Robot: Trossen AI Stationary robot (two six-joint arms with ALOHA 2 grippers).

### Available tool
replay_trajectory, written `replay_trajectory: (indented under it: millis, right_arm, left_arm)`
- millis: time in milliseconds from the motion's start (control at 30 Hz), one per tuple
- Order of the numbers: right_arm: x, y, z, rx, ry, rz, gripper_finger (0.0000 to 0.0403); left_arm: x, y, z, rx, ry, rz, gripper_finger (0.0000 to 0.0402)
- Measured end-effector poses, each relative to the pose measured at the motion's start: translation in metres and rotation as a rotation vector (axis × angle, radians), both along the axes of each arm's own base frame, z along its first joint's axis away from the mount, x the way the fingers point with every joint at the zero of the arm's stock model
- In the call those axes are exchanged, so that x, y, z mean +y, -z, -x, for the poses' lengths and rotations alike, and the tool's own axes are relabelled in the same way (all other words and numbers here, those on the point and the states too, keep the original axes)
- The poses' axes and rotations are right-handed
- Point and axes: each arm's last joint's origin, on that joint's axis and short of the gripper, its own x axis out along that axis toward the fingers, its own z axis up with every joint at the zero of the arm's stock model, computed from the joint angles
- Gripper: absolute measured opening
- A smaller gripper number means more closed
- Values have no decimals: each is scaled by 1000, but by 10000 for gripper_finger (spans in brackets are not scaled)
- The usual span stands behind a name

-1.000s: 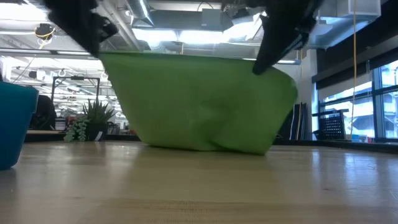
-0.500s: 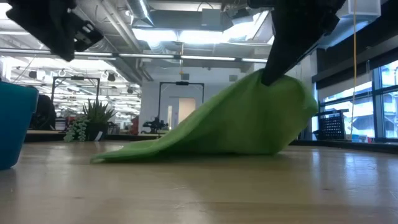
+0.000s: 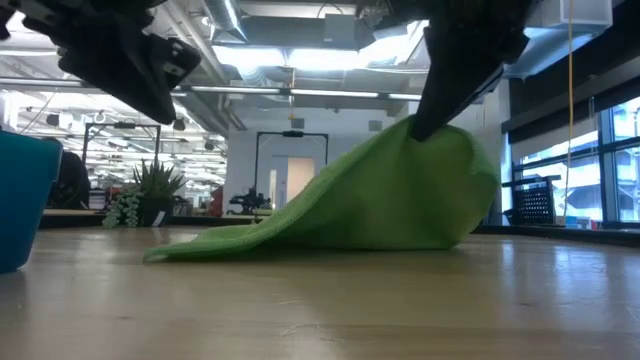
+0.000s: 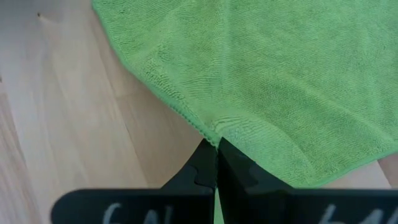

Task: Fold microfiber towels
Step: Fold the green microfiber cloth

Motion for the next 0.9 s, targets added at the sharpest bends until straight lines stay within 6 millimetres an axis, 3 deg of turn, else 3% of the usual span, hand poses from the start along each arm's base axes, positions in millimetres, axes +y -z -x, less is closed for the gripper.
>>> replay_trajectory:
  millis: [267, 567, 767, 900]
  right_arm:
    - [0, 0, 0, -3, 0, 0, 3]
    - [-2, 0, -1, -9, 9, 7, 3]
    - [-2, 0, -1, -11, 16, 4, 3]
    - [-6, 0, -3, -14, 35, -1, 3]
  left_arm:
    - [-2, 0, -9, -59, 80, -51, 30]
    - [9, 3, -25, -98, 9, 19, 86]
    - [6, 25, -42, -53, 45, 28, 91]
    - [0, 26, -59, -46, 50, 24, 88]
